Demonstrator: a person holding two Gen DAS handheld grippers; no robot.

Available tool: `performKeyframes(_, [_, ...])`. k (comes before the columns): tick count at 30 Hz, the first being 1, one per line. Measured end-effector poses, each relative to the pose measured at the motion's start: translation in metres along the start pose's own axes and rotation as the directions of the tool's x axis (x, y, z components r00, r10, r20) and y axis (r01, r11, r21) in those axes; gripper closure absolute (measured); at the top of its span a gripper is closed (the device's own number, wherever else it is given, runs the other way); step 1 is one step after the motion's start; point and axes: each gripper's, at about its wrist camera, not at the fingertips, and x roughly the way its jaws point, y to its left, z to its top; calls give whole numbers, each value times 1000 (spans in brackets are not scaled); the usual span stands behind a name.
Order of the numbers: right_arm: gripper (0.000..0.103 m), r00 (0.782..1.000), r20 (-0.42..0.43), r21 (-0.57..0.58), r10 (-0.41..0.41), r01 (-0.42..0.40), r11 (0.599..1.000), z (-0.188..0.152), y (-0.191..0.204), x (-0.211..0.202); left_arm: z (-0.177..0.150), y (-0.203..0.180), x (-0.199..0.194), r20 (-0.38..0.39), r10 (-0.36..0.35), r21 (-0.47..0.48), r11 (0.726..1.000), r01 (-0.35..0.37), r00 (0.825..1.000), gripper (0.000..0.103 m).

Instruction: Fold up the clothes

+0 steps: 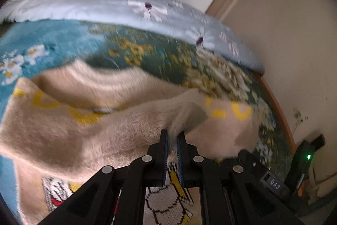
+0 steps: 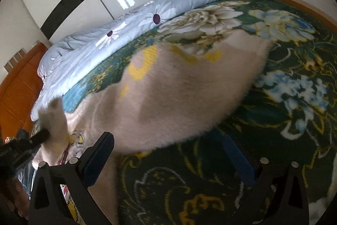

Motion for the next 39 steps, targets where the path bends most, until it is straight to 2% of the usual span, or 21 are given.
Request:
performKeyframes(3, [0,1000,-11,15,1,-1,1000,-3,-3,0,-6,0,0,-32,-21,13,1000,21,999,83])
performKeyframes(5, [0,1000,-15,7,10,-9,1000,-4,0,0,-10,5,-5,-42,-58,-4,998,58,997,67])
performKeyframes(7, [0,999,-20,-6,30,-30,1000,-3,5,0,-15,18,-19,-27,-102,-31,994,101,994,57])
performKeyframes(8, [0,999,-25,-13,45,-45,999,-2,8,0,-19,28,-30,-4,-102,-47,994,102,995,55])
performKeyframes(12, [0,982,-53,-46,182,-185,982,-1,21,0,-38,80,-73,89,7,-143,990,5,996,50])
performKeyframes(14, [0,961,-90,-35,263,-267,963,0,28,4,-47,104,-88,117,72,-205,978,-47,991,50])
performKeyframes(17, [0,889,-202,26,411,-415,910,-2,45,22,-58,135,-98,126,131,-314,945,-86,983,49])
performKeyframes(19, [0,830,-269,85,489,-485,870,-5,54,36,-66,150,-97,119,123,-378,923,-70,985,49])
performKeyframes(21, [0,808,-298,150,508,-486,861,-7,57,51,-72,155,-94,116,108,-404,913,-53,987,49])
performKeyframes(24, [3,821,-293,137,491,-472,871,-6,61,56,-78,152,-87,96,107,-395,917,-61,990,49])
performKeyframes(28, [7,812,-292,162,505,-478,863,-5,61,58,-86,152,-79,67,85,-412,910,-50,994,49])
performKeyframes(30, [14,813,-284,182,509,-475,861,-5,56,58,-88,153,-79,69,80,-419,907,-44,994,49])
performKeyframes(33, [26,828,-267,189,493,-457,869,-6,48,54,-90,157,-81,75,75,-429,903,-36,994,49])
performKeyframes(36, [30,844,-241,178,479,-447,877,-2,42,45,-91,159,-82,77,73,-438,898,-32,994,49])
performKeyframes(39, [34,824,-246,169,510,-482,860,-3,46,39,-92,160,-83,75,71,-441,897,-31,995,49])
